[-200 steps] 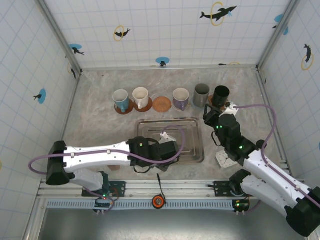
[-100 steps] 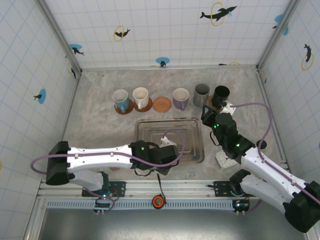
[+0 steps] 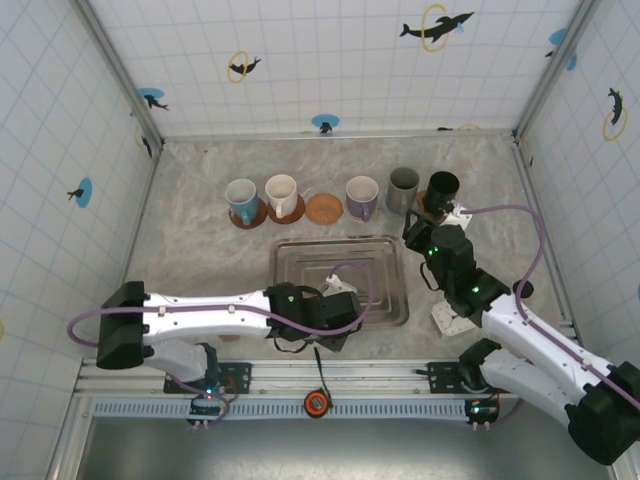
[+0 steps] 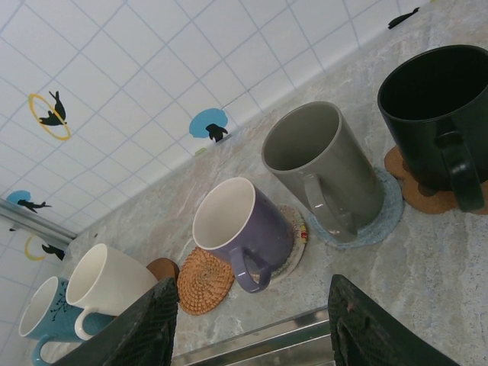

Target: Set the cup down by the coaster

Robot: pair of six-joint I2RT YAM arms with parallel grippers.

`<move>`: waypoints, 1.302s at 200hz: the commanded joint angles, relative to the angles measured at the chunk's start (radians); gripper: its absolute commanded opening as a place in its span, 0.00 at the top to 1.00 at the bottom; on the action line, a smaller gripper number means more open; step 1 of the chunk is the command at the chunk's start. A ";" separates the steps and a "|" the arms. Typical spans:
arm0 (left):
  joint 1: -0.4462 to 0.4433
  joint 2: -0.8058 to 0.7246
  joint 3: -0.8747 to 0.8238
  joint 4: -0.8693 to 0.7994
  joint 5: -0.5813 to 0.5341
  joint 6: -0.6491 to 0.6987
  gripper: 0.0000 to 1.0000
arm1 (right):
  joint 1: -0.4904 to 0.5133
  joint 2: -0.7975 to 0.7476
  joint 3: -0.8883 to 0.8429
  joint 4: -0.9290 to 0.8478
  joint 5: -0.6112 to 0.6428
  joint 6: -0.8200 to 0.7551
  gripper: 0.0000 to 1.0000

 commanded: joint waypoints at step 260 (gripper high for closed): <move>0.014 0.087 -0.065 0.027 -0.142 -0.078 0.63 | -0.013 0.043 0.005 0.047 -0.015 0.011 0.46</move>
